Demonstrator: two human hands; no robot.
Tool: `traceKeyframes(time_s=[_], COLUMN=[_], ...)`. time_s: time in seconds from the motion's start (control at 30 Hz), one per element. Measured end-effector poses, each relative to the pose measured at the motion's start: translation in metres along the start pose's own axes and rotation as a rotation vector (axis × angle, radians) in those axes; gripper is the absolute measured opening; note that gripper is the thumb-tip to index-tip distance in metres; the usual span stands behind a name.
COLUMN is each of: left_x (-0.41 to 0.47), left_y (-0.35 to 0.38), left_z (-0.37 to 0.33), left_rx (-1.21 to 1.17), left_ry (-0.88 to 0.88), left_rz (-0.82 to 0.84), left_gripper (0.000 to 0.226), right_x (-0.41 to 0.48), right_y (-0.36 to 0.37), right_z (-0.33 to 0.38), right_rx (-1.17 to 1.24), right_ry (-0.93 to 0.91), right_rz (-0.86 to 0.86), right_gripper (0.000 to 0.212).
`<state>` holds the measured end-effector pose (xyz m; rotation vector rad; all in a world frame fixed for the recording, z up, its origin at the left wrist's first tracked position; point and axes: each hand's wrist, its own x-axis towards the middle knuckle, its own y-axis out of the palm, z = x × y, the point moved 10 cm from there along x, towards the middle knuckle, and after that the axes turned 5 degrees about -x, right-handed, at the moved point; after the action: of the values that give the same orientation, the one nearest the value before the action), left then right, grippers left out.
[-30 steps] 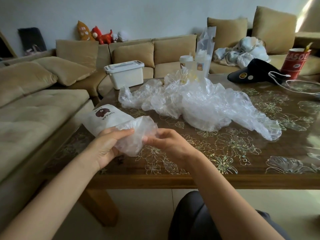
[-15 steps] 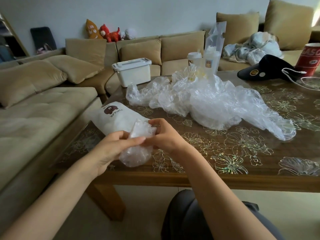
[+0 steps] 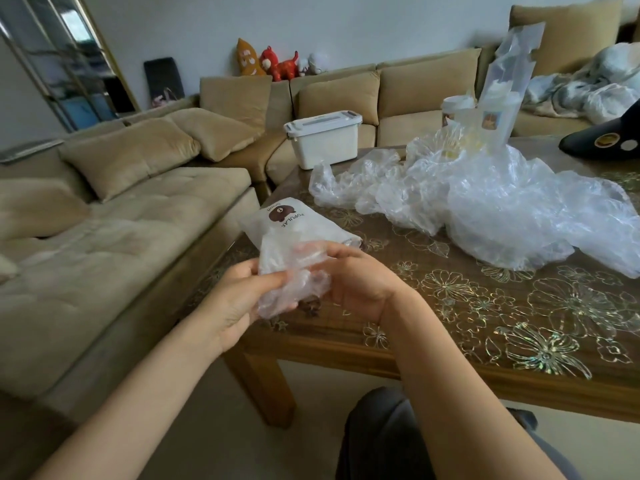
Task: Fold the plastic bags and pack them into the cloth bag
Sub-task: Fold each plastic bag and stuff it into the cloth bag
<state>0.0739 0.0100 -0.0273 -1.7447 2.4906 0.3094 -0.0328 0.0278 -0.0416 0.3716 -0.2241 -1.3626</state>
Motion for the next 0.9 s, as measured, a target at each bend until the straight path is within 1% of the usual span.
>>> traceKeyframes(time_s=[0.03, 0.1, 0.17, 0.2, 0.27, 0.33, 0.4, 0.47, 0.53, 0.63, 0.7, 0.77, 0.8, 0.87, 0.9], left_x=[0.000, 0.001, 0.001, 0.001, 0.003, 0.008, 0.011, 0.011, 0.013, 0.019, 0.022, 0.026, 0.027, 0.028, 0.029], left_y=[0.000, 0.001, 0.003, 0.005, -0.001, -0.012, -0.014, -0.009, -0.011, -0.018, -0.026, -0.037, -0.040, -0.040, -0.038], left_z=[0.004, 0.012, 0.020, 0.023, 0.029, 0.034, 0.037, 0.036, 0.032, 0.020, 0.011, 0.002, -0.002, -0.008, -0.009], left_rx=[-0.038, -0.111, -0.195, -0.235, -0.256, -0.183, -0.068, 0.002, -0.012, -0.042, -0.009, 0.092, 0.150, 0.205, 0.200], left_ry=[-0.024, -0.096, -0.189, -0.243, -0.329, -0.374, -0.380, -0.344, -0.297, -0.196, -0.099, 0.014, 0.067, 0.148, 0.169], left_rz=[0.005, 0.014, 0.054, 0.085, 0.100, 0.079, 0.110, 0.155, 0.150, 0.120, 0.063, -0.010, -0.036, -0.054, -0.050], left_gripper=[0.012, 0.018, 0.026, 0.031, 0.041, 0.047, 0.050, 0.045, 0.041, 0.041, 0.044, 0.041, 0.038, 0.032, 0.031], right_x=[0.002, 0.007, 0.010, 0.012, 0.014, 0.016, 0.018, 0.017, 0.019, 0.023, 0.022, 0.021, 0.022, 0.026, 0.030], right_y=[0.002, 0.005, 0.003, 0.002, 0.000, 0.004, 0.012, 0.019, 0.019, 0.019, 0.018, 0.013, 0.011, 0.002, -0.002], right_z=[0.003, 0.007, 0.007, 0.008, 0.008, 0.009, 0.013, 0.018, 0.021, 0.019, 0.015, 0.021, 0.027, 0.027, 0.018], right_rx=[-0.008, -0.105, -0.225, -0.304, -0.496, -0.659, -0.705, -0.707, -0.688, -0.710, -0.740, -0.653, -0.571, -0.444, -0.439], right_ry=[-0.029, -0.085, -0.111, -0.120, -0.125, -0.136, -0.182, -0.219, -0.227, -0.181, -0.113, -0.081, -0.086, -0.056, -0.003], right_rz=[-0.005, -0.037, -0.088, -0.110, -0.132, -0.128, -0.119, -0.096, -0.075, 0.019, 0.072, 0.052, 0.010, -0.070, -0.080], right_gripper=[0.040, 0.057, 0.064, 0.065, 0.059, 0.052, 0.053, 0.055, 0.058, 0.048, 0.050, 0.052, 0.047, 0.029, 0.031])
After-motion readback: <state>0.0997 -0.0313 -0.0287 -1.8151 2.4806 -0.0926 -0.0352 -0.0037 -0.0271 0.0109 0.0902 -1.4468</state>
